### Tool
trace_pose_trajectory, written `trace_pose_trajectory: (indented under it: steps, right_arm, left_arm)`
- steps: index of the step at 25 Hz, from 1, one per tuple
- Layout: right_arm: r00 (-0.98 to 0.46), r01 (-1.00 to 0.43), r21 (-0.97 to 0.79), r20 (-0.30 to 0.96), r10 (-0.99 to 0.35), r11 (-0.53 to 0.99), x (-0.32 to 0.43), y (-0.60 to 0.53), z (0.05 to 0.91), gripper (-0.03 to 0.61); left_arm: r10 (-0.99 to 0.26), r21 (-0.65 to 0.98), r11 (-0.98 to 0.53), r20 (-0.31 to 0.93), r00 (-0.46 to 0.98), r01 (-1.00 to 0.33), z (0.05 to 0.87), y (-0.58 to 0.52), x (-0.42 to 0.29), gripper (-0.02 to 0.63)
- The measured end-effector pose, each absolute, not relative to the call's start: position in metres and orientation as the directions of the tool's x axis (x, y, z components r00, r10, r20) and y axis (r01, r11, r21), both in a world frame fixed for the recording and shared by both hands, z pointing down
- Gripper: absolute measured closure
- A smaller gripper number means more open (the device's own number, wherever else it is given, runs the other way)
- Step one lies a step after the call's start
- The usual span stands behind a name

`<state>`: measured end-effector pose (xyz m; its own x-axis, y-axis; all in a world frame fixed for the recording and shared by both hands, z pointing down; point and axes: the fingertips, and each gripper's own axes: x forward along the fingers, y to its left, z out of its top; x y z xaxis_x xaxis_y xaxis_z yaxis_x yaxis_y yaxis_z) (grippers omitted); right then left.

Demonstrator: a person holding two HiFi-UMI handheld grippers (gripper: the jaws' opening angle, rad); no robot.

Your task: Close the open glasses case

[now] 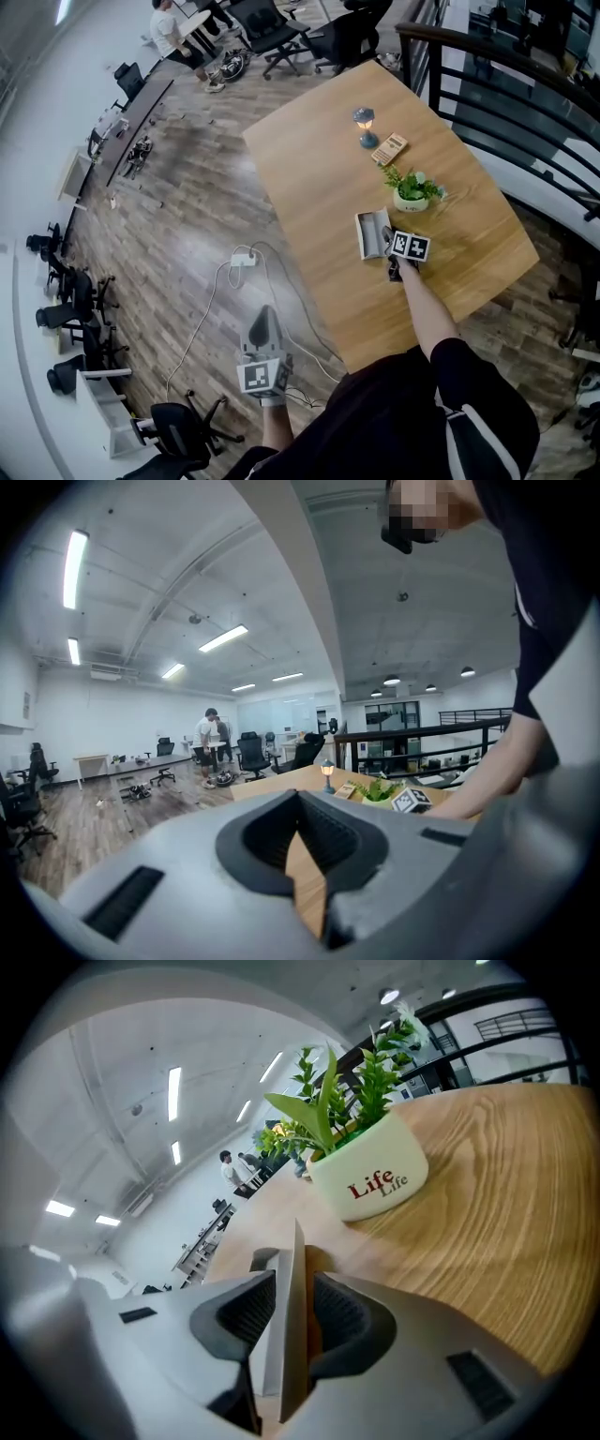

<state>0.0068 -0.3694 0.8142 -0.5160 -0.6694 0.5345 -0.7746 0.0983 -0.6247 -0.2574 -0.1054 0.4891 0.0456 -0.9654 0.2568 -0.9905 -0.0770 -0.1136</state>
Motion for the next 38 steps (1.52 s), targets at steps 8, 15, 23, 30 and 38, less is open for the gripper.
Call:
trace_pose_trajectory:
  steps: [8,15,23,30,38]
  right_arm:
    - [-0.511,-0.789,-0.607,0.561,-0.652,0.095,0.002,-0.368,0.817,0.489]
    - [-0.489,-0.822,-0.561,0.603,-0.630,0.101,0.006,-0.367,0.821,0.548]
    - [-0.328,-0.943,-0.277,0.694,-0.641,0.182,0.033,-0.377,0.815,0.558]
    - [-0.003,-0.733,0.456,0.740,-0.673,0.505,0.039,-0.382,0.797,0.558]
    - [0.050,-0.215,0.719,0.684,-0.728,0.661,-0.004,-0.345,0.809,0.487]
  left_arm:
    - [-0.967,-0.113,-0.070,0.250,0.040,-0.991,0.484,-0.108,-0.258,0.614]
    - [-0.971,-0.112,-0.074,0.237,0.046,-0.991,0.481,-0.109,-0.259,0.614]
    - [-0.971,-0.119,-0.062,0.237,0.033,-0.991,0.483,-0.113,-0.263,0.614]
    - [-0.972,-0.108,-0.088,0.228,0.061,-0.990,0.484,-0.109,-0.256,0.614]
    - [-0.973,-0.103,-0.095,0.220,0.070,-0.990,0.483,-0.106,-0.255,0.614]
